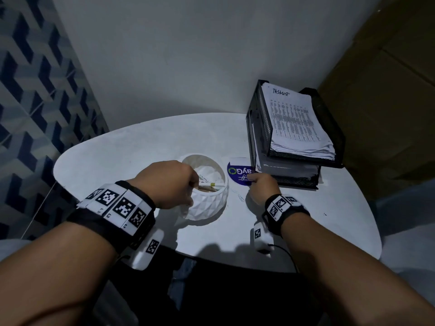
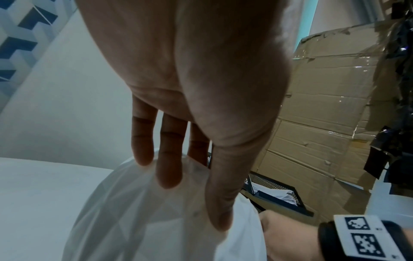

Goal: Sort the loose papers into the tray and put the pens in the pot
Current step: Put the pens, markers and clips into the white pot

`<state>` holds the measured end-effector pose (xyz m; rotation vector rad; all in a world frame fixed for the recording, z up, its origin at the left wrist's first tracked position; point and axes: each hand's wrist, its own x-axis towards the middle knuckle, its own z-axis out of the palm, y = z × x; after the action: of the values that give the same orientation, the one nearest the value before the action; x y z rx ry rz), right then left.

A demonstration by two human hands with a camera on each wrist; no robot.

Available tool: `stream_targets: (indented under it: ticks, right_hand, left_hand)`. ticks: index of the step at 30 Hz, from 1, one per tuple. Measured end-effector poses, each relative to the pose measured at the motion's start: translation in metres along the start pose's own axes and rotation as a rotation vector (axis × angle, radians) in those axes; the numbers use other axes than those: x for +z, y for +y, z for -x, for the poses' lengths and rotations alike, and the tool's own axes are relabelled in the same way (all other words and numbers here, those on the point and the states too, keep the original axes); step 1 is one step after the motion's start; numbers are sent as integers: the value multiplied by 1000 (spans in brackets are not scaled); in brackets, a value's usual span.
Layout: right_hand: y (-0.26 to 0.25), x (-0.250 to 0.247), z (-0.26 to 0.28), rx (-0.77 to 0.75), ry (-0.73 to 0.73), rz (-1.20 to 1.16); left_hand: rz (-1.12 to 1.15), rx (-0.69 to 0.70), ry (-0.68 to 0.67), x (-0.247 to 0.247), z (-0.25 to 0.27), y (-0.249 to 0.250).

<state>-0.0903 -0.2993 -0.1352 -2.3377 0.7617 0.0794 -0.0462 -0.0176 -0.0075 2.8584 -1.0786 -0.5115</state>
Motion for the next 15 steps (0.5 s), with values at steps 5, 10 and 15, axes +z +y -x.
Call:
stream_targets:
  ticks: [5, 10, 15]
  right_hand:
    - [-11, 26, -19, -210, -245, 456]
    - [2, 28, -22, -293, -260, 669]
    - [25, 26, 5, -289, -110, 581]
  left_hand:
    - [21, -8, 0, 1, -3, -5]
    - [29, -24, -6, 1, -4, -9]
    - [12, -19, -4, 0, -4, -7]
